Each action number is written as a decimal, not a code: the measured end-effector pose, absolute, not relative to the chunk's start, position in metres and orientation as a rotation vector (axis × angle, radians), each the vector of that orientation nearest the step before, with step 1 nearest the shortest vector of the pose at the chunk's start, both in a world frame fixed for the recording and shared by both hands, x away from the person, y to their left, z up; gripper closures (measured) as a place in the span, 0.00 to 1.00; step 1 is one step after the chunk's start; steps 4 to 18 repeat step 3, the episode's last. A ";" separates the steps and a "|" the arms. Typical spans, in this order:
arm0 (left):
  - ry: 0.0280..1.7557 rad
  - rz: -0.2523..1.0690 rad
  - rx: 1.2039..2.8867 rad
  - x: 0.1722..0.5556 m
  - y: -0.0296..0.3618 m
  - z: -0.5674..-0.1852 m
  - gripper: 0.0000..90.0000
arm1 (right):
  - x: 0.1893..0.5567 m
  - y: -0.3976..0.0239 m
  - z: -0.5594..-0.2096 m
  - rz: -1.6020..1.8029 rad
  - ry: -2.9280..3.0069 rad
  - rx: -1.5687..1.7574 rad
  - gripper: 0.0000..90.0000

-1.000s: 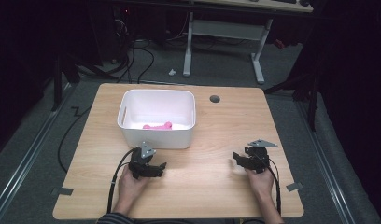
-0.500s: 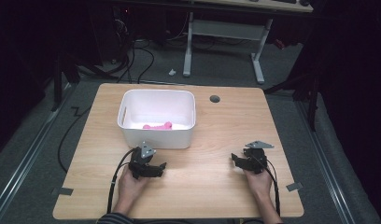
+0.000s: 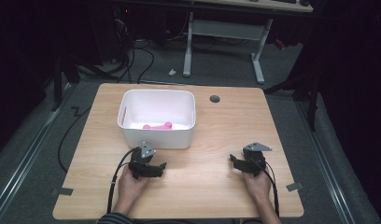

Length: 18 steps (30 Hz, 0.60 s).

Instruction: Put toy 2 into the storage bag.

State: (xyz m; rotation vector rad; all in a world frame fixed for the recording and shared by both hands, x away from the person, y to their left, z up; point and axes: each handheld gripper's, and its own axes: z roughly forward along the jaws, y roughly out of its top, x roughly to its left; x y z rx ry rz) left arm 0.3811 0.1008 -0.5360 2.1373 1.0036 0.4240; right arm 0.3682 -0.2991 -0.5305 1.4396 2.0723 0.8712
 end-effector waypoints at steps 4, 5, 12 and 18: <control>1.003 0.424 2.137 0.381 0.101 -0.536 0.18 | 0.368 -0.299 -0.531 0.871 2.076 1.433 0.38; 1.003 0.424 2.137 0.381 0.101 -0.536 0.18 | 0.368 -0.299 -0.531 0.871 2.076 1.433 0.38; 1.003 0.424 2.137 0.381 0.101 -0.536 0.18 | 0.368 -0.299 -0.531 0.871 2.076 1.433 0.38; 1.003 0.424 2.137 0.381 0.101 -0.536 0.18 | 0.368 -0.299 -0.531 0.871 2.076 1.433 0.38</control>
